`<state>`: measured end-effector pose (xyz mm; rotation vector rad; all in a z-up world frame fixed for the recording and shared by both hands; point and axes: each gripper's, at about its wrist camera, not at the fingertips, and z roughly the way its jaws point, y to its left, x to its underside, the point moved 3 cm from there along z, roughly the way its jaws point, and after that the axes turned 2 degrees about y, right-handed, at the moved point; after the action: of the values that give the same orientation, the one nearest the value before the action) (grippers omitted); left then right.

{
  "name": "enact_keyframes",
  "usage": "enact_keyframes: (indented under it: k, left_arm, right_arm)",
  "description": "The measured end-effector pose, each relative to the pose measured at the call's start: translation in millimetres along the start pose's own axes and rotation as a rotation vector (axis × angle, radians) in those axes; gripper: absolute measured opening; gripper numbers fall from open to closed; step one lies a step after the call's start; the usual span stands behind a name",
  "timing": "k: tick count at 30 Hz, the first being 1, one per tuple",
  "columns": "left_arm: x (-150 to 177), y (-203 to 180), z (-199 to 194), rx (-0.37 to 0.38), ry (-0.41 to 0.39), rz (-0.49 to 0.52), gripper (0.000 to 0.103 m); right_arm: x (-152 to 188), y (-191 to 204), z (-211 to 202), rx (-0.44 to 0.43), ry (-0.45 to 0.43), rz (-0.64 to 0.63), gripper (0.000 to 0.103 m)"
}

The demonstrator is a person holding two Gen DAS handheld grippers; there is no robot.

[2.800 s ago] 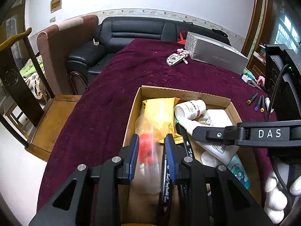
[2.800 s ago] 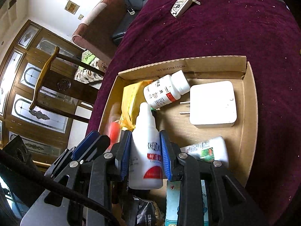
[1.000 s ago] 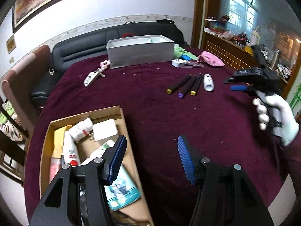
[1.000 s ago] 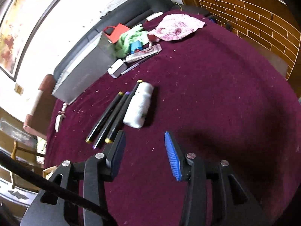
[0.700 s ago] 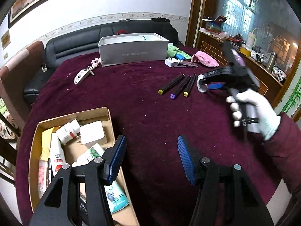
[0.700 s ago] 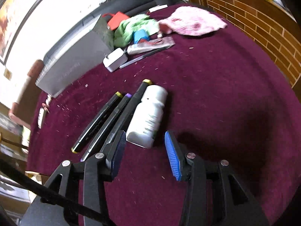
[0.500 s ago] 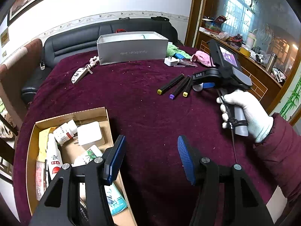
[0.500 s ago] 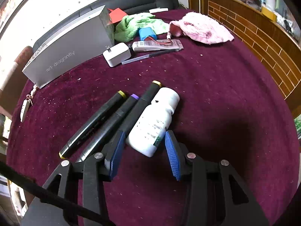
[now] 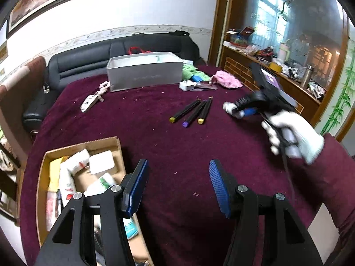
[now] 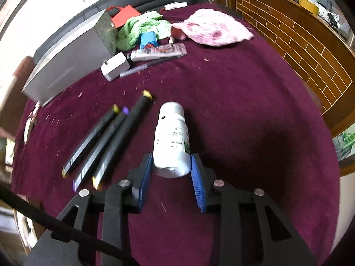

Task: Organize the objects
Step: 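Grasp the white pill bottle beside the markers with the right gripper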

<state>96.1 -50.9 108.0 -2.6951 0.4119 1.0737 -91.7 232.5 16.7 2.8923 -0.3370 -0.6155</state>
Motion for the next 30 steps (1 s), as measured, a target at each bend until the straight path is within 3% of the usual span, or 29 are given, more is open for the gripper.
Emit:
enact_keyframes:
  k: [7, 12, 23, 30]
  left_arm:
    - [-20, -29, 49, 0.118, 0.063, -0.007, 0.050]
    - [-43, -54, 92, 0.148, 0.068, 0.064, 0.050]
    - [-71, -86, 188, 0.159, 0.154, 0.227, 0.050]
    - [-85, -86, 230, 0.158, 0.201, 0.271, 0.049]
  right_arm:
    - [68, -46, -33, -0.114, 0.075, -0.012, 0.032]
    - [86, -60, -33, -0.171, 0.079, -0.014, 0.032]
    - [81, -53, -33, -0.265, -0.172, -0.028, 0.041]
    - [74, -68, -26, -0.360, -0.222, 0.039, 0.041]
